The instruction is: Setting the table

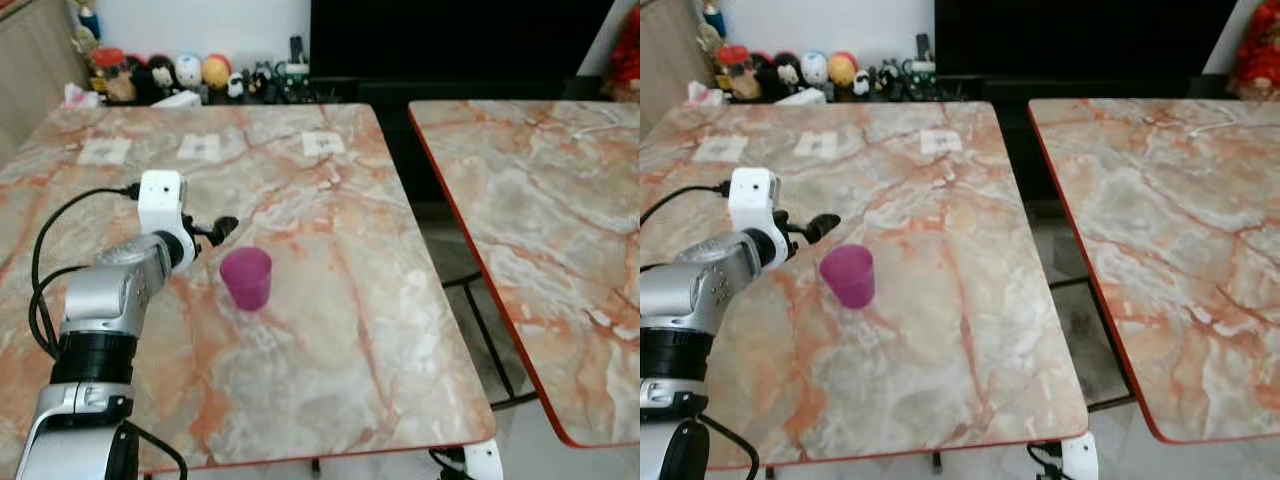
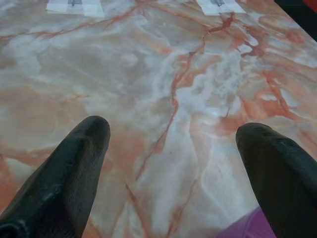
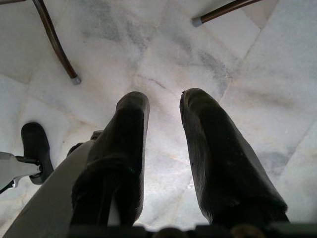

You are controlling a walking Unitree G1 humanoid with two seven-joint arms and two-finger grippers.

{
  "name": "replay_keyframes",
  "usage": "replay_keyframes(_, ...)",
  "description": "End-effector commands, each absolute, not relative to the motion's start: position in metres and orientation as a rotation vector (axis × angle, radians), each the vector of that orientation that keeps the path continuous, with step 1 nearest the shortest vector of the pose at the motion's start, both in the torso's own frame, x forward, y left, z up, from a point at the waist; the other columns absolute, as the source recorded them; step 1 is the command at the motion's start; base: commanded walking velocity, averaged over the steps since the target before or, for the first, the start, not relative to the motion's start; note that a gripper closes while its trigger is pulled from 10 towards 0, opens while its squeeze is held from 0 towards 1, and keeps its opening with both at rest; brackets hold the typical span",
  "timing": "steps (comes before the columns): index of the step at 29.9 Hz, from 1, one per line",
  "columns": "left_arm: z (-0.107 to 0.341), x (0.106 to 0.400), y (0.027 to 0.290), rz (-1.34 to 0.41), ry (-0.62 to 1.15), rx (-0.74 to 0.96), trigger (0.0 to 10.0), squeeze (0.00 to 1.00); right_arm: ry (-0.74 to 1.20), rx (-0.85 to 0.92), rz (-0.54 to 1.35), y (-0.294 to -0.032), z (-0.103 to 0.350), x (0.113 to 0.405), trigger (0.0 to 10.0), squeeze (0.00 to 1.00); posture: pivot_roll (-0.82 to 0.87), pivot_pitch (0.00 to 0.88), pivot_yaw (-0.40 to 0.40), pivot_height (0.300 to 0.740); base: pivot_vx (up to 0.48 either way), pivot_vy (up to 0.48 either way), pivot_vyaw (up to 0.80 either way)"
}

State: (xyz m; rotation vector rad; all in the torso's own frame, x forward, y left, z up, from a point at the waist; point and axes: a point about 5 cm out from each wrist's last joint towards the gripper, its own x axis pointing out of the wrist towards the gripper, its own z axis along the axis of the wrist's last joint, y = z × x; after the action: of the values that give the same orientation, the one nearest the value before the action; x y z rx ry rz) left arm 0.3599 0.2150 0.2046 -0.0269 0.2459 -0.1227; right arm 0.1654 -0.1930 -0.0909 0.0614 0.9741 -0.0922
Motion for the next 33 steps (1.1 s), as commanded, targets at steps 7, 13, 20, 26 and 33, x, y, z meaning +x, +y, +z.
replay_keyframes(7,0.209,0.354,0.231,-0.075,0.239,-0.017,10.0,0.0,1.015,0.061,-0.083,-0.193,-0.095,0.158,10.0,0.0,0.16,0.054,-0.048,0.74,0.0,0.0,-0.28)
replay_keyframes(13,0.21,0.352,0.235,-0.061,0.241,-0.015,10.0,0.0,1.001,0.058,-0.081,-0.192,-0.094,0.158,10.0,0.0,0.16,0.055,-0.047,0.74,0.0,0.0,-0.32)
replay_keyframes(20,0.206,0.348,0.243,-0.03,0.27,0.018,10.0,0.0,1.001,0.055,-0.073,-0.192,-0.094,0.159,10.0,0.0,0.16,0.056,-0.045,0.74,0.0,0.0,0.0)
replay_keyframes(26,0.21,0.355,0.25,0.057,0.319,0.044,10.0,0.0,1.0,0.054,-0.067,-0.19,-0.094,0.161,10.0,0.0,0.17,0.043,-0.045,0.74,0.0,0.0,0.0)
replay_keyframes(33,0.221,0.359,0.243,-0.005,0.321,0.071,10.0,0.0,0.995,0.049,-0.07,-0.189,-0.092,0.164,10.0,0.0,0.18,0.023,-0.048,0.74,0.0,0.0,0.0)
